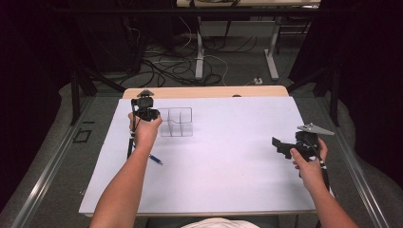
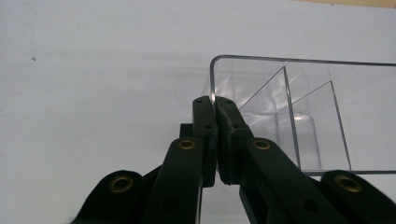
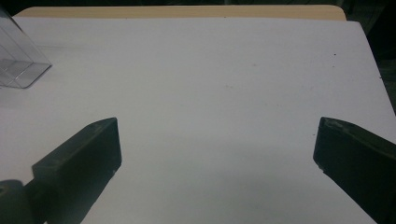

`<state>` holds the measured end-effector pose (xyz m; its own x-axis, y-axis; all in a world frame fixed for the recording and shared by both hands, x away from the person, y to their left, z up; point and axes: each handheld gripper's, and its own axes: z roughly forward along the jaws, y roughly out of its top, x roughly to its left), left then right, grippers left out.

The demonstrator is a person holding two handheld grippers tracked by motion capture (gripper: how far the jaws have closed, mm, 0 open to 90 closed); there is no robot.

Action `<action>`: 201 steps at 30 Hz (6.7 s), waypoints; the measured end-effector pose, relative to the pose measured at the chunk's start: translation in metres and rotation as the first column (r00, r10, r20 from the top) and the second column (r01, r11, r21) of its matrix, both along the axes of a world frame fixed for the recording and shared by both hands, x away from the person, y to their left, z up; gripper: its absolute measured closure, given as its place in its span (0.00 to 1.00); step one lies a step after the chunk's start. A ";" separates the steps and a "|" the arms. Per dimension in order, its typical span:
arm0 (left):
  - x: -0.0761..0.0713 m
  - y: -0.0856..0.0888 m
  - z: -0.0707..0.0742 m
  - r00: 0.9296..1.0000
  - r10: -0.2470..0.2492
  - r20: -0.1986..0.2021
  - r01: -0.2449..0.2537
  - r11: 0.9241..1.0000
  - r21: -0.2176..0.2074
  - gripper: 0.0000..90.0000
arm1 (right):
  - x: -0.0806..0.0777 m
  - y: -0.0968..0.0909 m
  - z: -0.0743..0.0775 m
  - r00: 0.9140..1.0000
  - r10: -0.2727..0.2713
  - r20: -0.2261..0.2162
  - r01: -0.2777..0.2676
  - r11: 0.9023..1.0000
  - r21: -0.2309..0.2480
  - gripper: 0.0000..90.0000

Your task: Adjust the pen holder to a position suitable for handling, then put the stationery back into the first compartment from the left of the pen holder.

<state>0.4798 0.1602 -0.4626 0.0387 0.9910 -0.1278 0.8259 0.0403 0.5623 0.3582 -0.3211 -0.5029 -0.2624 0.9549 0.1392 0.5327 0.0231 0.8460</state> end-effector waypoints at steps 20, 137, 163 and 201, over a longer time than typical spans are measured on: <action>-0.021 -0.074 -0.001 0.998 -0.068 -0.004 0.067 0.995 -0.077 0.96 | 0.000 0.003 -0.002 1.000 0.002 -0.019 -0.002 1.000 0.006 0.01; -0.081 0.095 0.013 0.845 -0.246 0.475 0.340 0.932 -0.121 0.01 | 0.013 0.223 0.019 0.845 0.524 0.110 -0.517 0.852 -0.083 0.34; -0.081 0.099 0.016 0.846 -0.243 0.475 0.339 0.932 -0.128 0.01 | 0.031 0.327 -0.002 0.746 0.666 -0.008 -0.664 0.742 -0.090 0.46; -0.079 0.097 0.010 0.853 -0.253 0.457 0.345 0.930 -0.128 0.01 | 0.033 0.388 -0.066 0.716 0.691 -0.102 -0.698 0.714 -0.055 0.77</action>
<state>0.4011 0.2576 -0.4526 0.4248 0.8776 -0.2221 0.4975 -0.0214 0.8672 0.3915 0.0674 -0.5689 -0.8490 0.5162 0.1125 0.3945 0.4779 0.7848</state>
